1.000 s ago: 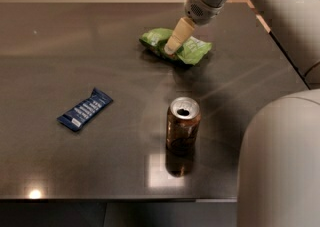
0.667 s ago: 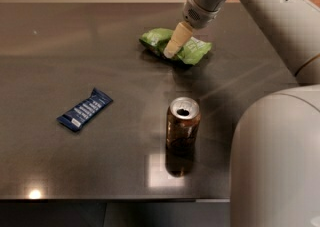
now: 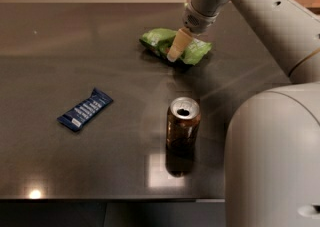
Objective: Move green rice chip bag near rxbar blueberry
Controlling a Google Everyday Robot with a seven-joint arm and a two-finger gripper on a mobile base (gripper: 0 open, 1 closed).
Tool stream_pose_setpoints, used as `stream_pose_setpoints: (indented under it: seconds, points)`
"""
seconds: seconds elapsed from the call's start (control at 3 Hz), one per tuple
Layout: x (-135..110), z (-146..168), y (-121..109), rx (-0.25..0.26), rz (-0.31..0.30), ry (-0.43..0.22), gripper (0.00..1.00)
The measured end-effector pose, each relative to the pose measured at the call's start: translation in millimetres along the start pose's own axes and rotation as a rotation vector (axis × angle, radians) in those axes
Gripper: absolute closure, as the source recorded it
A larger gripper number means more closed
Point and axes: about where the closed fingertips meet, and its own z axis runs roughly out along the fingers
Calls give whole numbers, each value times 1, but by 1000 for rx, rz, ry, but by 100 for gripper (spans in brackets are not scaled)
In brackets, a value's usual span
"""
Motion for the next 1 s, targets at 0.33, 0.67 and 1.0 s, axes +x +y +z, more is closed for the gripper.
stream_pose_setpoints:
  seconds: [0.33,0.67,1.0]
  points:
    - [2,1,-3,1,-1,-2,41]
    - [3,-2,-3,5,-6,-2,64]
    - [4,-8,-1,3,-5,-1,88]
